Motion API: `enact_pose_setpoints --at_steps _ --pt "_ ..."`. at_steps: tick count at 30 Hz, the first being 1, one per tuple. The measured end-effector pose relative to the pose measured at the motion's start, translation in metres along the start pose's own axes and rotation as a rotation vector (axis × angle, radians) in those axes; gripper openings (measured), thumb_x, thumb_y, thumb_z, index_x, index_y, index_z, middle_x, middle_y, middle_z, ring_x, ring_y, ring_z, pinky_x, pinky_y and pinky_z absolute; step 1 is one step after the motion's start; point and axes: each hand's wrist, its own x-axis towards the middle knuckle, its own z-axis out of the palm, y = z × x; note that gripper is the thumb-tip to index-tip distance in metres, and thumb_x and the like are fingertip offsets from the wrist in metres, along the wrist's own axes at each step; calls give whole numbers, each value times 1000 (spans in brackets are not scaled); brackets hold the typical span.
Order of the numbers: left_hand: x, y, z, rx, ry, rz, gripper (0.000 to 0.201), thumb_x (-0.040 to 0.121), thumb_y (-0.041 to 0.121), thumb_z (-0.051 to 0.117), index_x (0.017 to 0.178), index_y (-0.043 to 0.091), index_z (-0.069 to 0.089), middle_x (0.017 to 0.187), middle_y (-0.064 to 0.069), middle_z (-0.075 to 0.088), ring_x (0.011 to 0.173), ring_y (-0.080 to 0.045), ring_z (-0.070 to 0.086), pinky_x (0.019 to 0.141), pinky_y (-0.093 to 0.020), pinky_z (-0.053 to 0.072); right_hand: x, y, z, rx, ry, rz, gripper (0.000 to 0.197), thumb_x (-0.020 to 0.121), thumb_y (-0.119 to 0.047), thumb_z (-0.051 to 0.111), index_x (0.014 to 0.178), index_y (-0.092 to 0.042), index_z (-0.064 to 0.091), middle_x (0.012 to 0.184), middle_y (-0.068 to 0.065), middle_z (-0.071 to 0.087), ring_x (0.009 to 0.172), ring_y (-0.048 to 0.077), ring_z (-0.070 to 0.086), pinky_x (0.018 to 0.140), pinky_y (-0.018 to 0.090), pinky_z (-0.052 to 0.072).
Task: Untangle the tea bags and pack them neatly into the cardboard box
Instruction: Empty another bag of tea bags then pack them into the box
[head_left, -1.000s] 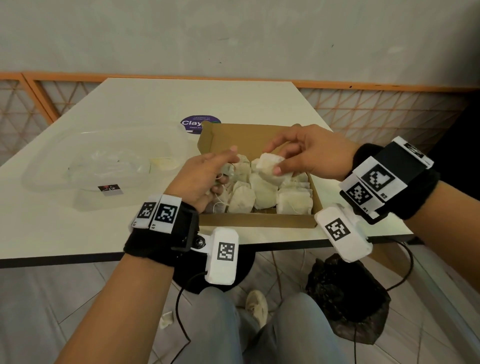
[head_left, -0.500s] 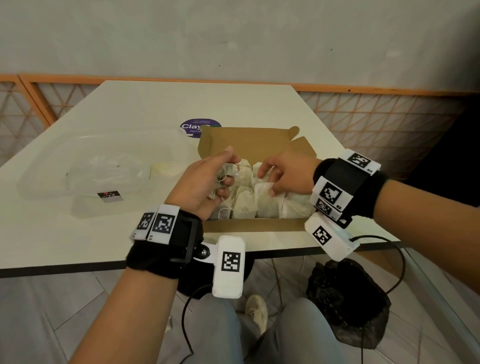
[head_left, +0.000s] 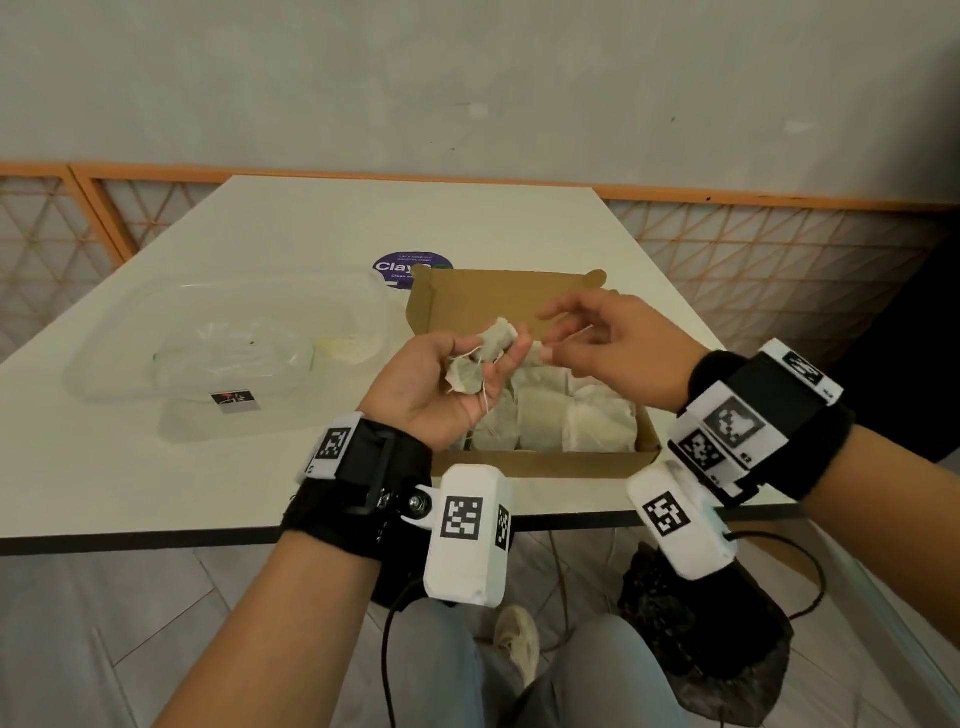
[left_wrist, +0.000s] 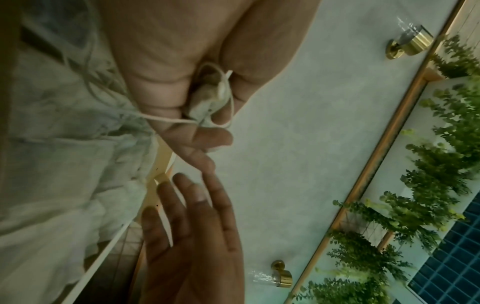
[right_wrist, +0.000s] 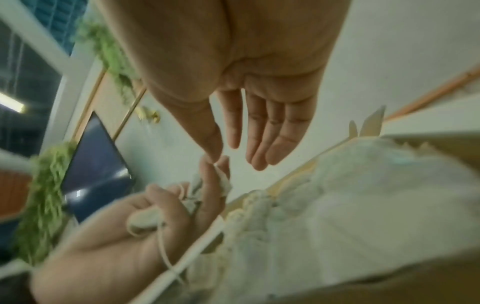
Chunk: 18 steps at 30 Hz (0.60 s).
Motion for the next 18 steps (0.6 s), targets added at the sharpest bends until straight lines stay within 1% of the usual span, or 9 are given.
enact_pose_setpoints --at_steps 2,4,5,7,9,11,13,16,18 --pt "2 -3 5 47 0 -13 24 95 8 37 107 -1 57 90 -16 69 67 -21 69 41 -13 42 -2 -6 2 236 -39 71 37 80 -18 70 114 -16 55 103 11 66 90 20 64 81 33 52" --pt "5 -8 10 45 4 7 24 96 10 39 106 1 59 76 -12 69 55 -15 66 38 -11 36 -3 -7 7 413 -89 156 38 79 -18 71 114 -14 56 100 9 68 86 16 63 77 30 51" --pt "7 -11 11 27 -19 19 27 96 12 39 112 1 59 74 -10 69 54 -12 66 37 -10 35 -3 -7 9 477 -101 181 34 79 -19 70 111 -14 58 99 7 68 85 15 63 75 27 49" --pt "11 -16 10 -1 -82 52 38 98 15 40 132 6 52 80 -6 70 58 -8 66 35 -11 35 -4 -7 12 557 -105 202 18 79 -25 70 95 -17 62 93 2 68 84 12 62 72 23 46" --pt "16 -20 9 18 -90 90 40 99 19 42 138 13 47 88 0 68 61 -5 66 32 -11 32 -4 -6 13 583 -106 221 19 79 -36 68 83 -19 61 85 -2 66 80 10 63 68 22 43" --pt "16 -23 12 79 -40 132 27 98 22 47 125 19 53 92 3 63 58 -3 64 30 -10 27 -2 -6 12 585 -79 223 20 80 -41 66 83 -22 63 80 -5 66 78 7 63 67 21 41" --pt "13 -27 17 141 22 168 15 96 23 51 111 21 55 90 4 60 51 0 58 30 -9 22 0 -6 9 599 8 206 13 81 -33 68 80 -21 62 78 -4 66 76 8 63 66 22 41" --pt "13 -27 16 276 80 203 4 93 23 57 96 22 60 84 6 56 43 0 46 31 -9 20 5 -5 -1 509 144 161 13 80 -18 70 73 -18 59 73 0 62 64 9 58 62 21 44" --pt "12 -26 16 426 77 217 8 89 30 63 92 23 62 85 7 55 42 0 39 32 -9 20 6 -4 -7 415 168 122 9 80 -13 70 78 -17 62 71 0 60 59 7 54 59 20 46"
